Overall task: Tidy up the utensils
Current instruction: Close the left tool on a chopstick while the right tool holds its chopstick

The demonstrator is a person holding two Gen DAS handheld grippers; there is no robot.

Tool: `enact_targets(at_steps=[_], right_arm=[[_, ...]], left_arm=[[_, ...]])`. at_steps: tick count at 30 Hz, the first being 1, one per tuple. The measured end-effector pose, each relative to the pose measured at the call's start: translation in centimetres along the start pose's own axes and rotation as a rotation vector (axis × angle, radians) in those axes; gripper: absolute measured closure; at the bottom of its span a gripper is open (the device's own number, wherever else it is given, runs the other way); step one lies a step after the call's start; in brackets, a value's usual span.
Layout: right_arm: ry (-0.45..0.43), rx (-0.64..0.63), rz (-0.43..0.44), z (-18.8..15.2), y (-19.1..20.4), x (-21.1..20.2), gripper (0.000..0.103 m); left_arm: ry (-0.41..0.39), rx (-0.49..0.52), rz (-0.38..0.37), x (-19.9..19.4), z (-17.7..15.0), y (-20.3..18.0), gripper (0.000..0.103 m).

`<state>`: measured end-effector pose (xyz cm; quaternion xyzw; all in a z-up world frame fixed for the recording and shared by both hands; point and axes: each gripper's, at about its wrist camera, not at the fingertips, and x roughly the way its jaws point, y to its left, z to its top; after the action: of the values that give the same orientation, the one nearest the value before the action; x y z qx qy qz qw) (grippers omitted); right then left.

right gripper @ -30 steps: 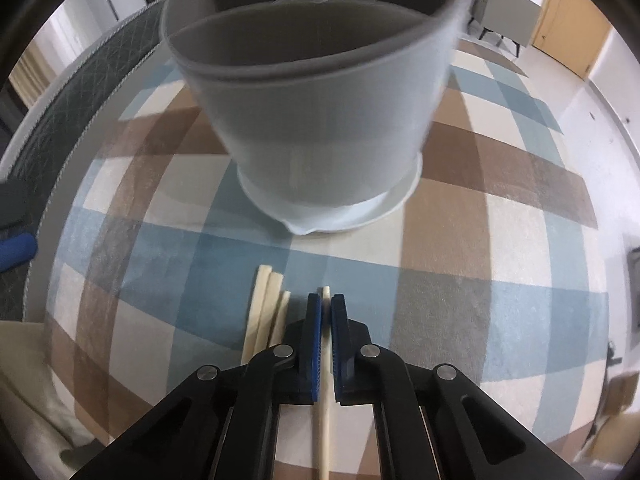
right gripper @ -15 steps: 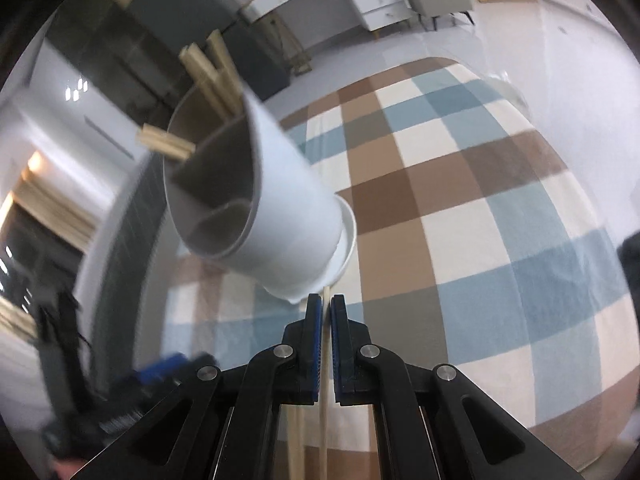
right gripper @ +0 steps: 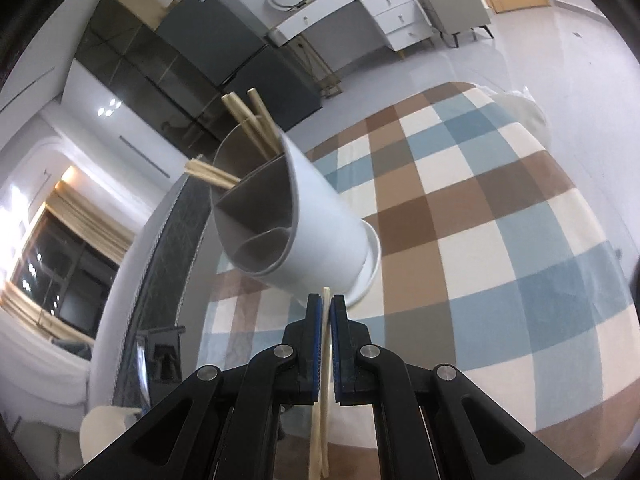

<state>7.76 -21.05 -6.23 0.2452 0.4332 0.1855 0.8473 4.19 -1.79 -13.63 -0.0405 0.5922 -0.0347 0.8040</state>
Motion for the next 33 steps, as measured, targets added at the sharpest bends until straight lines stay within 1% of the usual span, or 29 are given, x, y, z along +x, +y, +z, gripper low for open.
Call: enact_targets(at_steps=[2,5,6,8,16,17,20,22,28,31,33], right_arm=[[-0.006,0.026,0.01,0.2,-0.4,-0.3,0.099],[-0.025,0.022,0.017,0.3,-0.3,-0.9,0.099],[-0.026,0.02,0.021,0.3,-0.3,-1.0,0.099],[-0.021,0.022,0.033,0.2,-0.3,-1.1,0.099],[-0.034,0.027,0.019,0.2,-0.5,-1.6,0.099],[-0.036,0.026,0.019,0.2,-0.5,-1.7,0.099],[-0.04,0.013,0.013,0.2,-0.1,-1.8,0.099],[-0.04,0.007,0.01,0.2,0.0,-1.8,0.099],[-0.03,0.013,0.014,0.4,-0.1,-1.4,0.099],[-0.032,0.011,0.008,0.4,0.0,-1.3,0.099],[-0.03,0.011,0.003,0.5,-0.1,-1.1,0.099]], left_arm=[[0.007,0.014,0.017,0.3,-0.1,-0.3,0.021],[0.022,0.02,0.028,0.7,-0.3,-0.7,0.022],[0.018,0.032,0.044,0.7,-0.3,-0.9,0.021],[0.016,0.037,0.043,0.7,-0.2,-1.2,0.021],[0.015,0.066,0.09,0.9,-0.4,-2.0,0.021],[0.017,0.06,0.091,0.8,-0.2,-2.7,0.021],[0.016,0.037,0.089,1.0,0.3,-2.6,0.021],[0.013,0.033,0.091,0.9,0.4,-2.4,0.021],[-0.007,0.039,0.086,1.7,2.4,-3.2,0.022],[-0.024,0.057,0.086,1.8,3.1,-3.8,0.029],[-0.028,0.069,0.097,1.8,3.8,-4.2,0.03]])
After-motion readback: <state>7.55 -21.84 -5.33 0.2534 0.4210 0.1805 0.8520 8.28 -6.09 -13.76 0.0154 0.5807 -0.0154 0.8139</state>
